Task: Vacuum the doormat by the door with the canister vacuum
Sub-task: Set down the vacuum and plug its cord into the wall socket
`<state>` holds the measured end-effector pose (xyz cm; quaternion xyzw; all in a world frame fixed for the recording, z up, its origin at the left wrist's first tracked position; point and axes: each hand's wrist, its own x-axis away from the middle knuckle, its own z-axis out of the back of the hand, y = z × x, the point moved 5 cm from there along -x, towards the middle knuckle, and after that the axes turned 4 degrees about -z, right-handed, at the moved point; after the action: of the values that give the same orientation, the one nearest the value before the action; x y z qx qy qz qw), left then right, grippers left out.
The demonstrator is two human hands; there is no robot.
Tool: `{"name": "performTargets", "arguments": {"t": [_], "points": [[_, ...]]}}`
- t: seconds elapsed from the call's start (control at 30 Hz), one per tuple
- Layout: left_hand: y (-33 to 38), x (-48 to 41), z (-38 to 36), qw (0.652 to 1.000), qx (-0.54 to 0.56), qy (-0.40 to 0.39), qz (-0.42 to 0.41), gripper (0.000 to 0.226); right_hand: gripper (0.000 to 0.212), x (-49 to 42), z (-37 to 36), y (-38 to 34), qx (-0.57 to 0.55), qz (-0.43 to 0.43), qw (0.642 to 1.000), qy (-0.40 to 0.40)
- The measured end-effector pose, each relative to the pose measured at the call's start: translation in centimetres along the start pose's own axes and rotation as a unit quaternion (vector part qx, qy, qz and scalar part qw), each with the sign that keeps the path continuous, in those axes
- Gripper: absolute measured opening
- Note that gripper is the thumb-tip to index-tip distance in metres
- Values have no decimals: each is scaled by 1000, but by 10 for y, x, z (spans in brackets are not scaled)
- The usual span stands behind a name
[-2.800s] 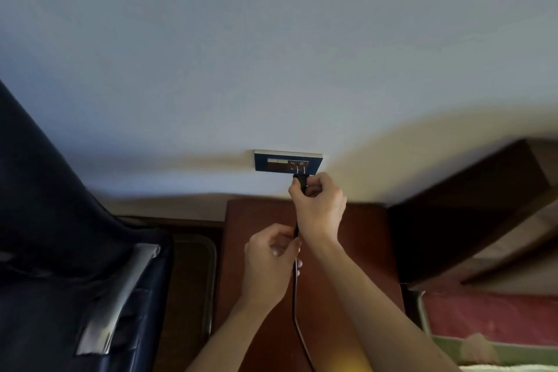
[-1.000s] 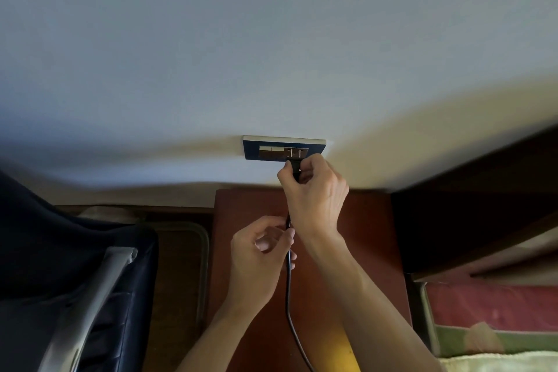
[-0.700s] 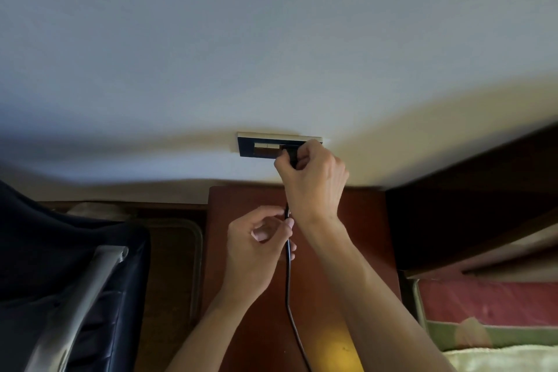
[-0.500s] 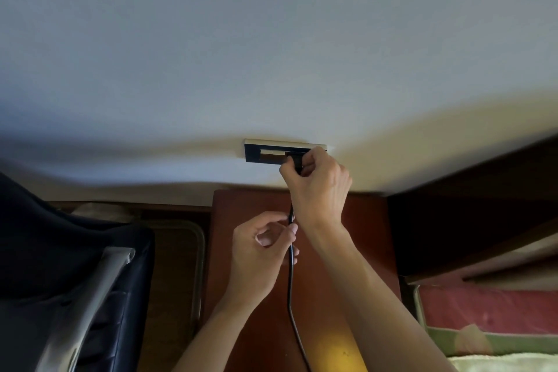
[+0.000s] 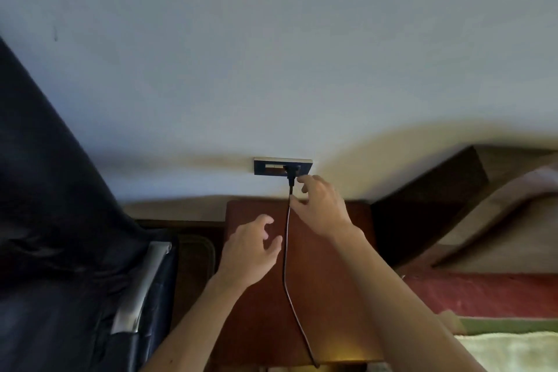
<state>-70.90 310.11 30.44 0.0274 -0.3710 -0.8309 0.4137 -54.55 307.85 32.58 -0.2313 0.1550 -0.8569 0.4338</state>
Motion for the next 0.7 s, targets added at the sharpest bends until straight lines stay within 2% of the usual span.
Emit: {"name": "performTargets", "arguments": {"t": [0.1, 0.27, 0.47, 0.7], "points": [[9, 22, 17, 992, -121, -25, 1, 52, 51, 36, 7, 1, 62, -2, 996, -68], [26, 64, 48, 980, -194, -16, -29, 47, 54, 105, 13, 3, 110, -9, 987, -119], [37, 128, 77, 971, -225, 14, -82, 42, 56, 182, 29, -5, 110, -8, 988, -104], [36, 225, 101, 967, -237, 29, -91, 48, 56, 273, 51, -35, 112, 34, 990, -74]]}}
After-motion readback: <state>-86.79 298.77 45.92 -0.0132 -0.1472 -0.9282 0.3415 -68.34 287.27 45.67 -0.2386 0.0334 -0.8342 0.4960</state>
